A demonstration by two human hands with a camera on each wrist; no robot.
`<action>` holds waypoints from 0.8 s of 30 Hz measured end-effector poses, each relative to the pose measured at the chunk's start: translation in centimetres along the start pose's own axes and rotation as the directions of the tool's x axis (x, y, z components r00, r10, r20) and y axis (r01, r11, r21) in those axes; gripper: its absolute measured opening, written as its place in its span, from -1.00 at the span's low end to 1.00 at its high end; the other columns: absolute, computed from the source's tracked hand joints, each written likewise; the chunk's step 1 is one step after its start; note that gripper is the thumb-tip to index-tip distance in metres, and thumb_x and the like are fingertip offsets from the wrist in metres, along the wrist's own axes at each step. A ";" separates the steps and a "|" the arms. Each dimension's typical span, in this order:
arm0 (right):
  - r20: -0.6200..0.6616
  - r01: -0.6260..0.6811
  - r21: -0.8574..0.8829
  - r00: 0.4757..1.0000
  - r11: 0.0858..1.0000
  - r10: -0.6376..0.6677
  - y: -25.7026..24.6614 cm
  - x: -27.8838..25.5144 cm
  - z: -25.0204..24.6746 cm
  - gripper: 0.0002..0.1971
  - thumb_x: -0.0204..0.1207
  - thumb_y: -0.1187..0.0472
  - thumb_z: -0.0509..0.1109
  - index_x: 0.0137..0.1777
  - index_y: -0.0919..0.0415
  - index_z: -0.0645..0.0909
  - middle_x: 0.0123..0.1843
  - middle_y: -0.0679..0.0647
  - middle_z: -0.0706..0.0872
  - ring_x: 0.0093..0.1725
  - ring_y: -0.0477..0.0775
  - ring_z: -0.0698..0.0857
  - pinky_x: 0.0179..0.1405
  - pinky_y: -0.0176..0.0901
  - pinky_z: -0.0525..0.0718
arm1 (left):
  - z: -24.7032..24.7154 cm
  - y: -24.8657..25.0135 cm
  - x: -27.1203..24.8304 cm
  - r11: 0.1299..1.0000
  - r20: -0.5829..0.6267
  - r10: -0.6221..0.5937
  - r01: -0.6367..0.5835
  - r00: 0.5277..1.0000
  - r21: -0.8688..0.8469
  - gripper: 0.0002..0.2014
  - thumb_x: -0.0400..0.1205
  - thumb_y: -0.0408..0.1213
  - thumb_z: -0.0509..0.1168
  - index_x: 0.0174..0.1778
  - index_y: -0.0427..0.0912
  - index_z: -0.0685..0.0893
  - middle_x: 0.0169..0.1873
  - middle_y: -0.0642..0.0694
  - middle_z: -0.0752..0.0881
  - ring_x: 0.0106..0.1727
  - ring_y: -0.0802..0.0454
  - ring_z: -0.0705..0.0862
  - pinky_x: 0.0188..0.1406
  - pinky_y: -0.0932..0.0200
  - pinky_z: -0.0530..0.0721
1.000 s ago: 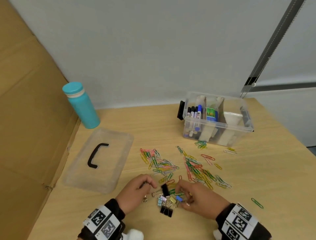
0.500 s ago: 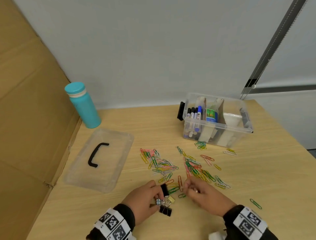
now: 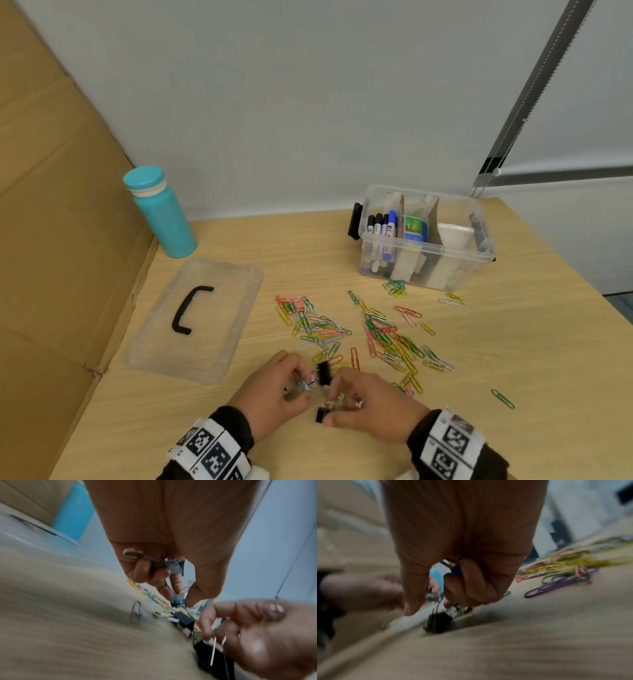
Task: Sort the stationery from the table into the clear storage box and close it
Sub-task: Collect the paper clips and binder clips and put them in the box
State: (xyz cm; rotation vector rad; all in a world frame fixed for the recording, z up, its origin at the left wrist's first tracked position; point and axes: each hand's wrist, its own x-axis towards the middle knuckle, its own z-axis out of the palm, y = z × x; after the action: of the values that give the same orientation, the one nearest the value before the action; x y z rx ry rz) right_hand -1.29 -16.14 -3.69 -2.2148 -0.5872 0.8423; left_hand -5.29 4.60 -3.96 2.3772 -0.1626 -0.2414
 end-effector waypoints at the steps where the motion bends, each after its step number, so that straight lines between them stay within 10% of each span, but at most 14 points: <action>1: 0.030 0.017 -0.107 0.999 0.994 -0.014 -0.1 0.2 0.5 -0.67 0.45 -0.11 0.44 0.12 -0.01 0.52 -0.24 -0.17 0.49 -0.29 -0.17 0.48 -0.34 -0.31 0.39 | -0.3 -0.1 -0.1 1.000 -0.019 -0.005 0.004 1.000 -0.024 -0.84 0.52 -0.19 0.35 -0.02 0.08 0.57 -0.03 0.16 0.56 0.00 0.30 0.57 -0.08 0.49 0.50; 11: 0.017 0.107 0.039 0.994 0.994 -0.107 -0.9 -1.6 -4.7 -0.87 0.57 -0.03 0.34 -0.12 -0.04 0.48 -0.20 -0.18 0.59 -0.26 -0.15 0.52 -0.19 -0.26 0.54 | -2.2 0.4 -0.2 0.964 -0.164 -0.080 0.034 0.983 -0.265 -0.86 0.54 -0.30 0.40 -0.08 0.04 0.64 -0.10 0.07 0.68 -0.43 0.27 0.50 -0.34 0.46 0.45; 17: -0.173 0.155 0.264 0.979 0.952 -0.112 -2.0 -4.2 -15.6 -0.85 0.54 0.00 0.34 -0.16 0.04 0.53 -0.46 -0.17 0.60 -0.50 -0.10 0.43 -0.51 -0.30 0.41 | -2.3 2.1 2.0 0.955 -0.207 -0.095 0.031 0.974 -0.294 -0.87 0.53 -0.27 0.41 -0.09 0.04 0.65 -0.06 0.16 0.65 -0.48 0.22 0.43 -0.32 0.35 0.45; 24: -0.670 0.034 0.087 0.741 0.996 0.034 0.9 0.7 -27.4 -0.87 0.61 0.13 0.32 -0.11 0.17 0.50 -0.26 0.07 0.62 -0.38 0.01 0.54 -0.42 -0.19 0.49 | -1.2 5.7 4.4 0.953 -0.218 -0.129 0.060 0.967 -0.298 -0.87 0.57 -0.31 0.37 -0.03 0.00 0.64 -0.10 0.04 0.66 -0.44 0.28 0.48 -0.38 0.47 0.42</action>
State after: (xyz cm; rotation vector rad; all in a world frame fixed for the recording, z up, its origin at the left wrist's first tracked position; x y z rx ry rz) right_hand 18.73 -28.25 10.56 -2.2211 -0.1789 0.0153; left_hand -1.05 0.41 0.26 2.1022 0.0958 -0.0232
